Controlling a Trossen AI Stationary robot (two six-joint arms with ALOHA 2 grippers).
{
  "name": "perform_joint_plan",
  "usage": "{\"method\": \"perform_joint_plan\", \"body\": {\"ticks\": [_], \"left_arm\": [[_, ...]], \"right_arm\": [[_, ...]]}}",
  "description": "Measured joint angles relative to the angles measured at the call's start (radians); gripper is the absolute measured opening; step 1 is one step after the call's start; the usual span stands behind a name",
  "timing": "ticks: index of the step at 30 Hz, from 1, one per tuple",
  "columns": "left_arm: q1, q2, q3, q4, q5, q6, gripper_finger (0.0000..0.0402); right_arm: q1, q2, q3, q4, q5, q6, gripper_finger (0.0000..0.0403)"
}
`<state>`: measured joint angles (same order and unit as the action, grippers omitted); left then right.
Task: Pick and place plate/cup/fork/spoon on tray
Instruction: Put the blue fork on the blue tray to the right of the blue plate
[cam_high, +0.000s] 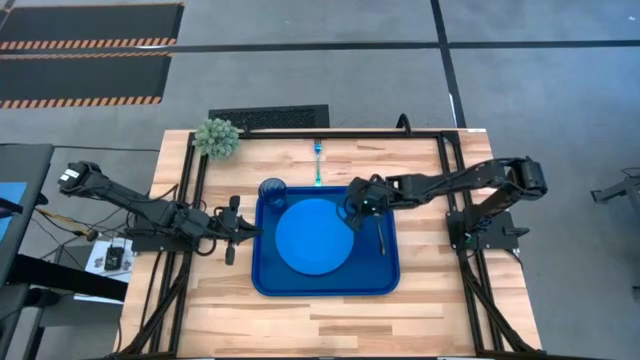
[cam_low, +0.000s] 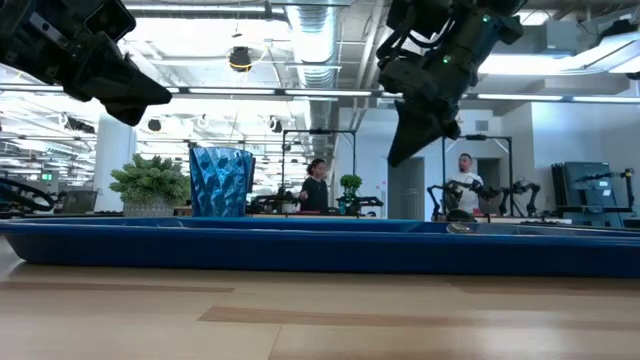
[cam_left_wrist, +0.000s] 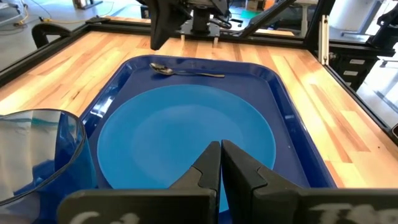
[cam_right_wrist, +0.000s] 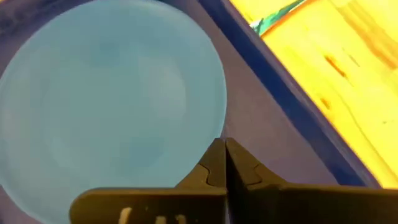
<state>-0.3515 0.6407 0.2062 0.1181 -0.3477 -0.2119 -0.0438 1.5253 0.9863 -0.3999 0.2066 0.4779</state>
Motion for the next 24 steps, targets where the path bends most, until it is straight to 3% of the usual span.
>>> {"method": "perform_joint_plan", "body": {"ticks": [4, 14, 24], "left_arm": [[0.0, 0.0, 0.0, 0.0, 0.0, -0.001, 0.0], [0.0, 0.0, 0.0, 0.0, 0.0, -0.011, 0.0], [0.0, 0.0, 0.0, 0.0, -0.016, -0.01, 0.0]], "right_arm": [[-0.012, 0.0, -0.004, 0.043, 0.0, -0.029, 0.0006], [-0.049, 0.0, -0.21, 0.513, -0.059, -0.054, 0.0006], [-0.113, 0.0, -0.225, 0.508, -0.051, 0.038, 0.0006]]}}
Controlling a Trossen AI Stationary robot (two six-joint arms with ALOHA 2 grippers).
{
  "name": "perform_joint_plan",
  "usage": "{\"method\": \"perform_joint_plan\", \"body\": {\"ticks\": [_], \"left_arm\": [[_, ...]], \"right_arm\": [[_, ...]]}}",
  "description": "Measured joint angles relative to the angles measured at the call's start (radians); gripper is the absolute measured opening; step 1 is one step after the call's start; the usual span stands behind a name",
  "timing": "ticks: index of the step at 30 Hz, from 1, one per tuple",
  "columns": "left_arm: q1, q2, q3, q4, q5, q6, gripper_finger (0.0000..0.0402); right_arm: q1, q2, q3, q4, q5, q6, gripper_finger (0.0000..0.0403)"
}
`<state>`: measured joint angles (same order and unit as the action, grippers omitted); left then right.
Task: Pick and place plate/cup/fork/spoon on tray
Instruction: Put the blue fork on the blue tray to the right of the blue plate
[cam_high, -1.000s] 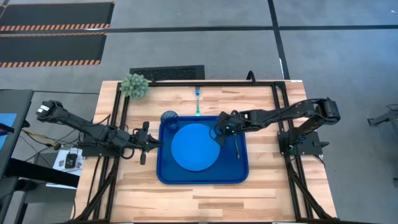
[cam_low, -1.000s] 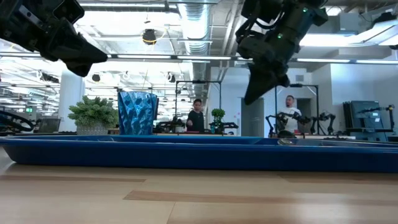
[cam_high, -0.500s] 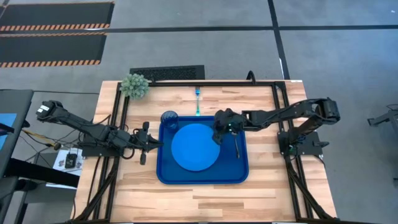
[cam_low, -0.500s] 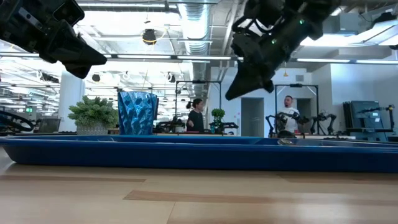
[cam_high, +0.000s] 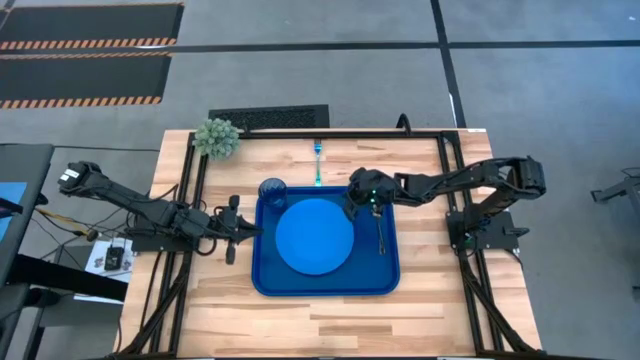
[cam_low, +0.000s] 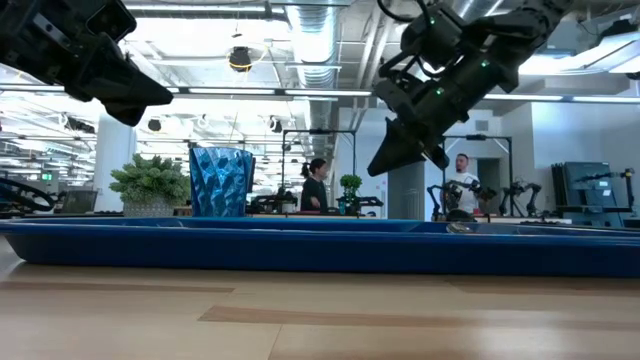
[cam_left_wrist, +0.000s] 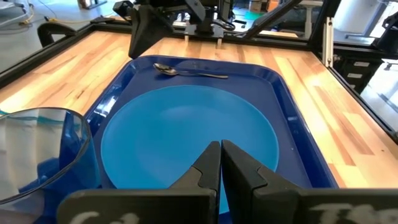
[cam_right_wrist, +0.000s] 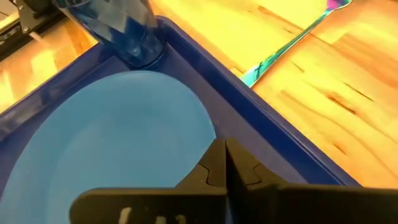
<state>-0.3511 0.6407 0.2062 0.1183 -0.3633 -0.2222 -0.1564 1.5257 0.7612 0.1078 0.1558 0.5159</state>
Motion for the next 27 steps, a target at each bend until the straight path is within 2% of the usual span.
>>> {"method": "perform_joint_plan", "body": {"ticks": [6, 13, 15, 21, 24, 27], "left_arm": [[0.0, 0.0, 0.0, 0.0, -0.006, 0.0, 0.0], [0.0, 0.0, 0.0, 0.0, -0.009, 0.0, 0.0], [0.0, 0.0, 0.0, 0.0, -0.009, 0.0, 0.0], [0.0, 0.0, 0.0, 0.001, -0.01, -0.004, 0.0], [0.0, 0.0, 0.0, 0.002, -0.017, -0.016, 0.0], [0.0, 0.0, 0.002, 0.009, -0.049, -0.035, 0.0]], "right_arm": [[-0.033, 0.0, 0.033, -0.023, 0.001, 0.008, 0.0006], [-0.114, 0.0, 0.148, -0.212, 0.0, -0.002, 0.0006], [-0.155, 0.019, 0.166, -0.21, -0.005, -0.027, 0.0006], [-0.265, 0.146, 0.219, -0.189, -0.149, -0.094, 0.0006], [-0.272, 0.182, 0.239, -0.217, -0.155, -0.162, 0.0006], [-0.271, 0.161, 0.237, -0.199, -0.158, -0.239, 0.0006]]}}
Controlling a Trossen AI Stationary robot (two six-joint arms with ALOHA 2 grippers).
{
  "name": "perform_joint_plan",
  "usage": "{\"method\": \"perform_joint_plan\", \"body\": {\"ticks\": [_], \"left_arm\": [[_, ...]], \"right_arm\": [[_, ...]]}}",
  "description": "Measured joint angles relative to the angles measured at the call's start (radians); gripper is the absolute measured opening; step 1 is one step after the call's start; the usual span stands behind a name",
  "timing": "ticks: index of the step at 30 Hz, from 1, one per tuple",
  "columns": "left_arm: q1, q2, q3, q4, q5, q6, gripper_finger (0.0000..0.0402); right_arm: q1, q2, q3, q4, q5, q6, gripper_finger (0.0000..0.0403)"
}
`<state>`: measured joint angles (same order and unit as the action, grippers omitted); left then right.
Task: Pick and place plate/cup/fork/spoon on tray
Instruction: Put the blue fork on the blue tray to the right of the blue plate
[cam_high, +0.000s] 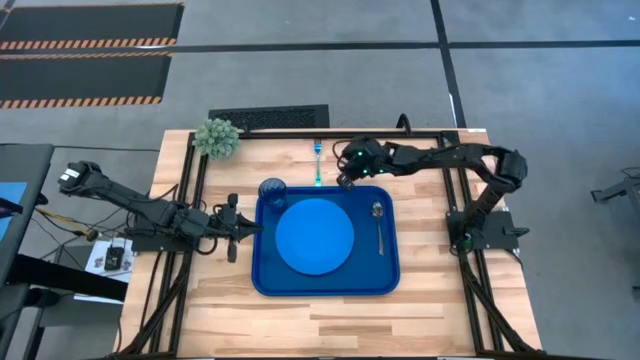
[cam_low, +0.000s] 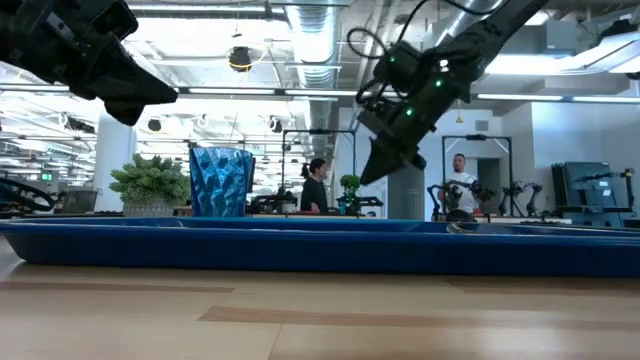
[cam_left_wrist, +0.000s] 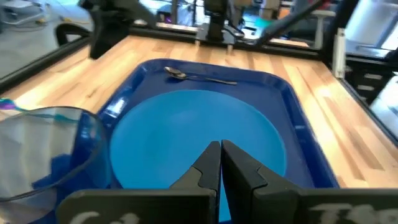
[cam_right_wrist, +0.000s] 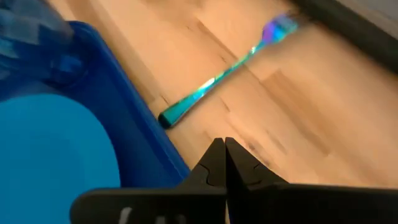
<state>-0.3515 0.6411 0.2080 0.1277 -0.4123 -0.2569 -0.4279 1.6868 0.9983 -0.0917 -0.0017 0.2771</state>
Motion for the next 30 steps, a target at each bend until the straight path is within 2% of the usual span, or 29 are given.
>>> {"method": "perform_joint_plan", "body": {"ticks": [5, 8, 12, 16, 21, 23, 30], "left_arm": [[0.019, 0.0, 0.049, -0.009, -0.061, -0.007, 0.0], [0.081, 0.0, 0.102, -0.041, -0.064, 0.035, 0.0], [0.244, 0.011, 0.227, -0.198, 0.049, 0.053, 0.0], [0.463, 0.078, 0.359, -0.318, 0.195, 0.095, 0.0], [0.729, 0.287, 0.504, -0.365, 0.453, 0.167, 0.0], [0.81, 0.394, 0.559, -0.36, 0.519, 0.189, 0.0], [0.959, 0.76, 0.732, -0.357, 0.613, 0.211, 0.0]], "right_arm": [[-0.021, -0.085, -0.045, 0.064, 0.002, -0.1, 0.0006], [-0.037, -0.14, -0.094, 0.131, 0.002, -0.127, 0.0006], [-0.058, -0.214, -0.179, 0.237, 0.002, -0.154, 0.0005], [-0.076, -0.29, -0.272, 0.315, 0.001, -0.156, 0.0005], [-0.068, -0.377, -0.362, 0.381, 0.005, -0.155, 0.0005], [-0.055, -0.407, -0.393, 0.399, 0.021, -0.155, 0.0005], [-0.023, -0.481, -0.488, 0.454, 0.061, -0.154, 0.0005]]}}
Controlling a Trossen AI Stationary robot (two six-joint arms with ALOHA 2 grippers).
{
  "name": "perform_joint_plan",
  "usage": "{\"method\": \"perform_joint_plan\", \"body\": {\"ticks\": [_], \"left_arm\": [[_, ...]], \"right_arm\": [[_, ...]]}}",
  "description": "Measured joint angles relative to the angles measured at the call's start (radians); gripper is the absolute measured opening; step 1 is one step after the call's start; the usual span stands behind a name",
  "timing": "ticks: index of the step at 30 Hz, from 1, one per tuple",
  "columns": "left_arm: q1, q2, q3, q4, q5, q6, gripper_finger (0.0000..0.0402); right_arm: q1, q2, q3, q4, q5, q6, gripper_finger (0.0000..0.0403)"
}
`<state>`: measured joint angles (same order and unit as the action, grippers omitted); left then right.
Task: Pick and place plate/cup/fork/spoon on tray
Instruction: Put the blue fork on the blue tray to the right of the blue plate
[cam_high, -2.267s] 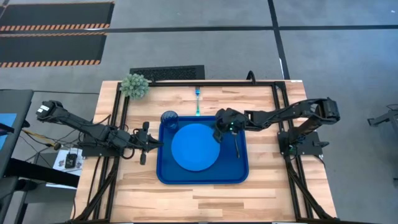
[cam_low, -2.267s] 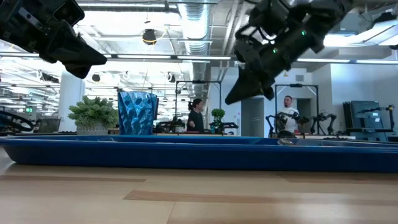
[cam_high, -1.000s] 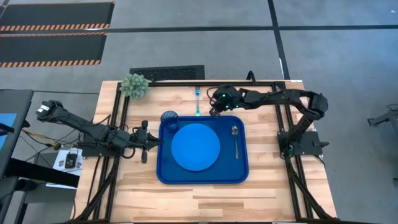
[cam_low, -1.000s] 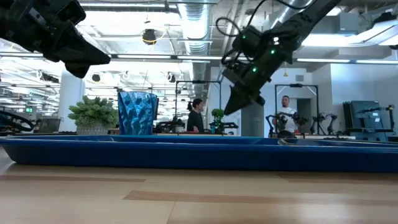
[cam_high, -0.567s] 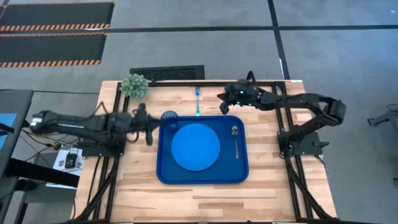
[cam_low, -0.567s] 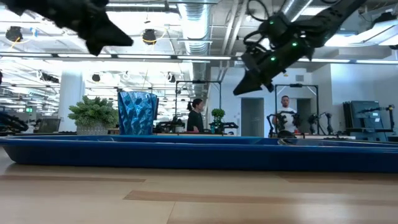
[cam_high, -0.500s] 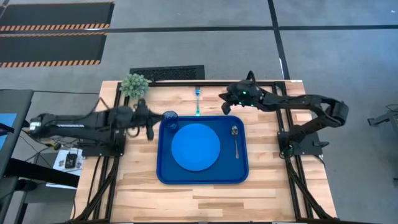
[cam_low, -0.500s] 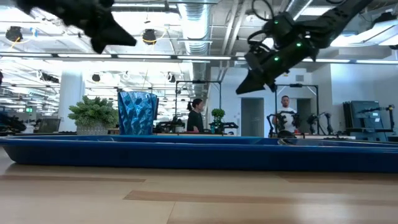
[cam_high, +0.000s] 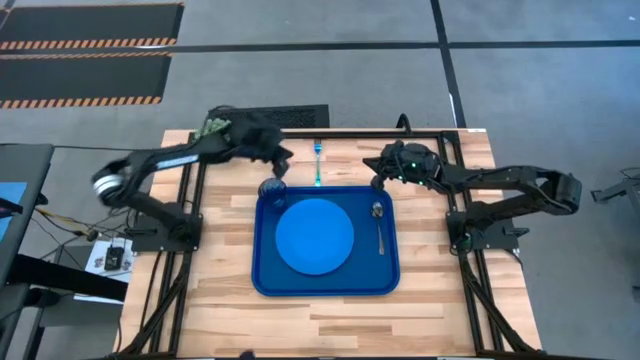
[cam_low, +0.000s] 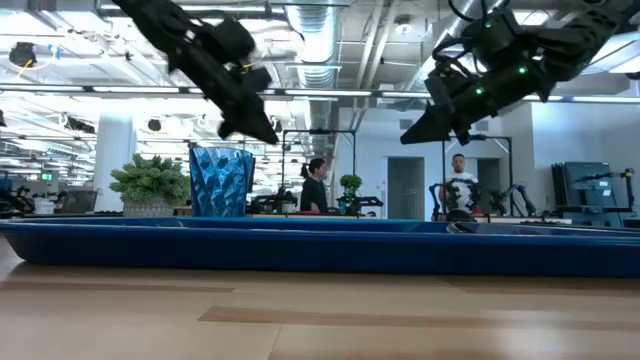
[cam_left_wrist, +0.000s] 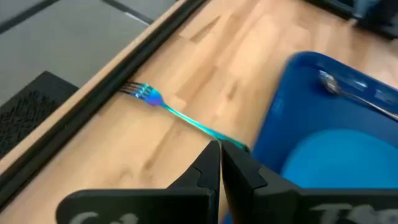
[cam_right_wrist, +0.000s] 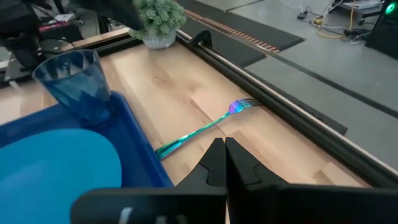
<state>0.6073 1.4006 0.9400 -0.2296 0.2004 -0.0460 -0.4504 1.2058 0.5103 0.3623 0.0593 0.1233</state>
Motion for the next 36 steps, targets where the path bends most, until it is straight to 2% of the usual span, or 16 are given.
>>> {"method": "perform_joint_plan", "body": {"ticks": [7, 15, 21, 27, 36], "left_arm": [[0.057, 0.26, 0.192, -0.078, 0.004, -0.008, 0.0], [0.069, 0.433, 0.385, -0.19, -0.014, -0.027, 0.001], [0.068, 0.536, 0.489, -0.237, 0.003, -0.064, 0.0055], [0.062, 0.625, 0.528, -0.227, 0.027, -0.084, 0.0113], [0.033, 0.705, 0.569, -0.228, -0.086, -0.089, 0.0175]], "right_arm": [[0.006, -0.015, -0.056, 0.023, 0.031, 0.01, 0.0006], [0.013, -0.017, -0.057, 0.032, 0.044, 0.006, 0.0006], [0.02, -0.015, -0.057, 0.031, 0.048, 0.006, 0.0006], [0.039, -0.015, -0.057, 0.032, 0.047, -0.001, 0.0006], [0.039, -0.014, -0.057, 0.032, 0.047, -0.004, 0.0006]]}}
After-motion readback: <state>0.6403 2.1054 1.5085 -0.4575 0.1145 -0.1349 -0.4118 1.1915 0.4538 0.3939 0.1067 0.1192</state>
